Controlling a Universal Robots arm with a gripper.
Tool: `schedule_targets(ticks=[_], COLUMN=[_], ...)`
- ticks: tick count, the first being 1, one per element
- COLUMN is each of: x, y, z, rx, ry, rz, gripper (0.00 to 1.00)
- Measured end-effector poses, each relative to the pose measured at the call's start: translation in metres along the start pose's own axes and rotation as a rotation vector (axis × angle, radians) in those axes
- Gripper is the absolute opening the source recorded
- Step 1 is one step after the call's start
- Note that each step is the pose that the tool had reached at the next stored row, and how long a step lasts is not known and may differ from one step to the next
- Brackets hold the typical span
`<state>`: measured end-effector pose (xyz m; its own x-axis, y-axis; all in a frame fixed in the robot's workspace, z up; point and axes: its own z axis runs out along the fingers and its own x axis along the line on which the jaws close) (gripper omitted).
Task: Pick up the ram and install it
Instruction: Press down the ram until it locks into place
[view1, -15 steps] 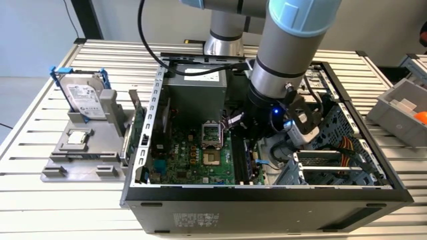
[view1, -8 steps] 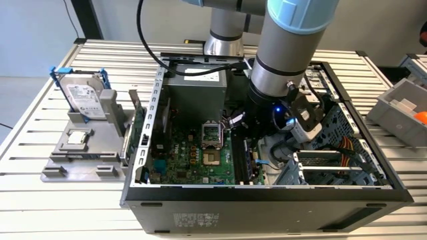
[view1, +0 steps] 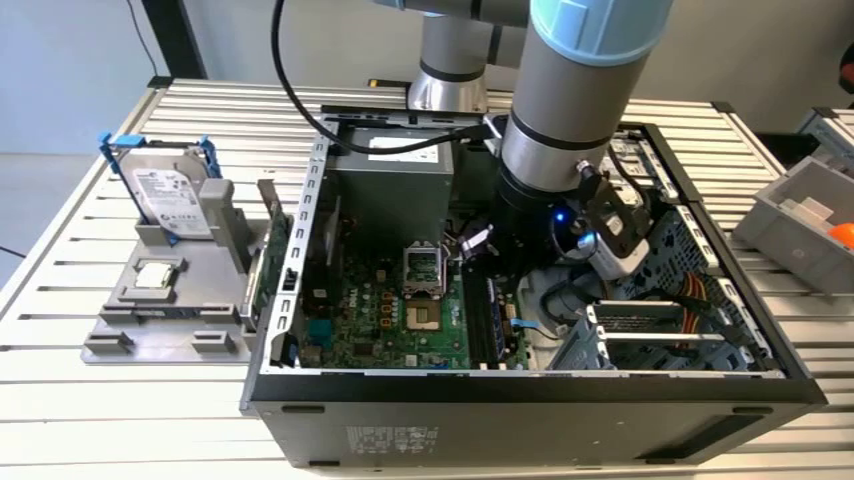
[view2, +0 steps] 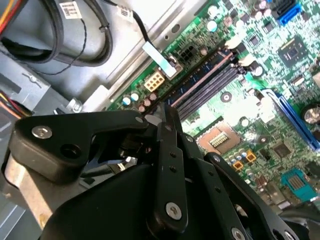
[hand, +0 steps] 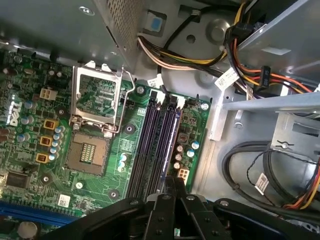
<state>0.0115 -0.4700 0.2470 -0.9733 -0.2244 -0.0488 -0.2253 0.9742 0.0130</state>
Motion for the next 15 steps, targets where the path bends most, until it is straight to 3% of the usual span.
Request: schedule_targets(ticks=[7, 15], x=[-0.0001, 0.0002], y=[0.0, 0.0001], z=[-0.0003, -0.0004], rx=[-0.0032, -0.0076], ry=[-0.0143, -0.0153], rz=[-0.083, -0.174], gripper=[0.0, 0.0])
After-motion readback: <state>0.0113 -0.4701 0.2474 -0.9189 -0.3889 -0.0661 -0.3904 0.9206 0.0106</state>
